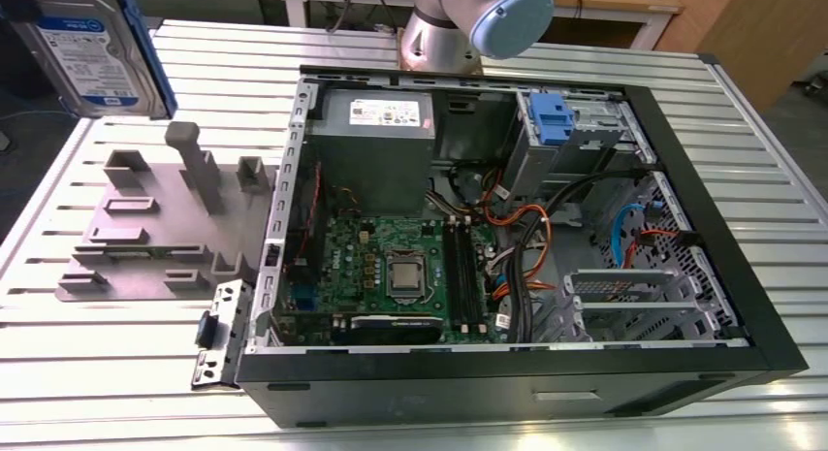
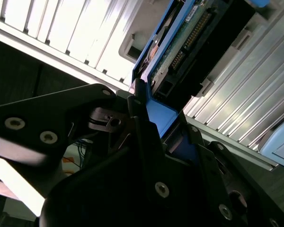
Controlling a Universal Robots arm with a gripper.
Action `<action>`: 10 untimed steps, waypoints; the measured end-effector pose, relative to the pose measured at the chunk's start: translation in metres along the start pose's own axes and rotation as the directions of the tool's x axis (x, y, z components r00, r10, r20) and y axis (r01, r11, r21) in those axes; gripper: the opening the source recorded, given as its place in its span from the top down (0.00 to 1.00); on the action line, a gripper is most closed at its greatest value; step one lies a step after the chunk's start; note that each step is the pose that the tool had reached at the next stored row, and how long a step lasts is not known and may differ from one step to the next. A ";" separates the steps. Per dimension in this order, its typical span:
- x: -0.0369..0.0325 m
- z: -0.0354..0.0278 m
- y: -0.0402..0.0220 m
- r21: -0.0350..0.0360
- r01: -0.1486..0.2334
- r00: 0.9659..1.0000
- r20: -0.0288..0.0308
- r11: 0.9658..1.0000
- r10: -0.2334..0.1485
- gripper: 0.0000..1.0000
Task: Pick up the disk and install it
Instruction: 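Pick up the disk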
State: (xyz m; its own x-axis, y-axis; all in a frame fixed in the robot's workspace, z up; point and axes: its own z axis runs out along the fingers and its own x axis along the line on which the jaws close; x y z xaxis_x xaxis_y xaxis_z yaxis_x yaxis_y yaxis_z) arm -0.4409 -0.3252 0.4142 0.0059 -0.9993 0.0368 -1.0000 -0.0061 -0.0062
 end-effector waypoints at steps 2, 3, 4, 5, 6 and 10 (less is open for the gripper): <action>0.0000 -0.0013 0.0000 0.000 0.000 1.000 0.000 1.000 0.000 0.64; 0.0001 -0.0020 0.0000 0.000 0.000 1.000 -0.001 1.000 0.000 0.64; 0.0001 -0.0028 0.0000 0.000 0.000 1.000 -0.001 1.000 0.000 0.64; 0.0001 -0.0035 0.0000 0.000 0.000 1.000 -0.001 1.000 0.000 0.64; 0.0002 -0.0043 0.0000 0.000 0.000 1.000 -0.001 1.000 0.000 0.64; 0.0003 -0.0083 -0.0001 0.000 0.000 1.000 -0.002 1.000 0.000 0.64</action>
State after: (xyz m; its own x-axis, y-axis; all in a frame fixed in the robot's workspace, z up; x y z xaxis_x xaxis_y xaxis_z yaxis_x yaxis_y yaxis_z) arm -0.4409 -0.3252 0.4224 0.0059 -0.9992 0.0389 -1.0000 -0.0061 -0.0062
